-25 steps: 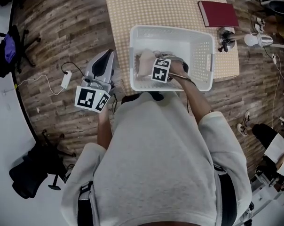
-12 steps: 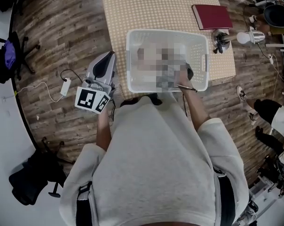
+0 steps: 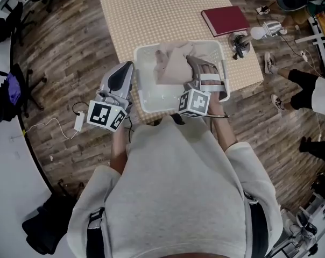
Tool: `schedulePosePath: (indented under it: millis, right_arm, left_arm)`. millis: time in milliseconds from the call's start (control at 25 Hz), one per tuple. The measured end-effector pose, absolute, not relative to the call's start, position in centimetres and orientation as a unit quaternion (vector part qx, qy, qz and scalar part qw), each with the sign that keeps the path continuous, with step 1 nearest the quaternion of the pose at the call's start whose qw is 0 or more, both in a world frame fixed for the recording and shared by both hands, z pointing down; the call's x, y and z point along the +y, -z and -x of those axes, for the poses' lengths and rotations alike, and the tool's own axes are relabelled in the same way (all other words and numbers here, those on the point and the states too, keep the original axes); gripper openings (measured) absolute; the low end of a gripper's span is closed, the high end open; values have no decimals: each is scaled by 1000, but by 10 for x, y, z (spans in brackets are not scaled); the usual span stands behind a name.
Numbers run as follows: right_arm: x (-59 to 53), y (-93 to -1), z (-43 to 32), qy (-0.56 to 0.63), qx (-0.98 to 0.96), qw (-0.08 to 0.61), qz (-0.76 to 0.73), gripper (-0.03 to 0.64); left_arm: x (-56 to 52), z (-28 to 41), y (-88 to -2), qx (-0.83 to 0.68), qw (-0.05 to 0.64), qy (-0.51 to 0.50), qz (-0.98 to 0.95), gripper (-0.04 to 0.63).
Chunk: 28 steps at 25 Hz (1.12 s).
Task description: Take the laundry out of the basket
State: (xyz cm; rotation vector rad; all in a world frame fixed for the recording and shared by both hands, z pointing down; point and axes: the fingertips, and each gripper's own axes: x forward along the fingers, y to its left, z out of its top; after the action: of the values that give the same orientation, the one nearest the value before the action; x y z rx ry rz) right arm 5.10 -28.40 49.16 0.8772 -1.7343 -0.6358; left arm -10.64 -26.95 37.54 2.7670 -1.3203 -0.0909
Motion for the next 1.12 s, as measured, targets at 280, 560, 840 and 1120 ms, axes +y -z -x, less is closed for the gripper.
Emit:
schedulePosePath:
  millis: [280, 560, 840, 1120]
  right_arm:
    - [-275, -484, -52, 74, -814, 379, -434, 213]
    - [-265, -435, -42, -112, -874, 79, -467, 213]
    - [-237, -413, -22, -128, -864, 23, -487, 216]
    - [-207, -421, -12, -140, -857, 24, -495, 216]
  left_arm:
    - [-272, 96, -364, -411, 22, 37, -911, 8]
    - [-263, 98, -358, -387, 15, 42, -921, 8]
    - [-235, 116, -371, -364, 37, 43, -930, 8]
    - [-219, 125, -384, -360, 52, 46, -930, 8]
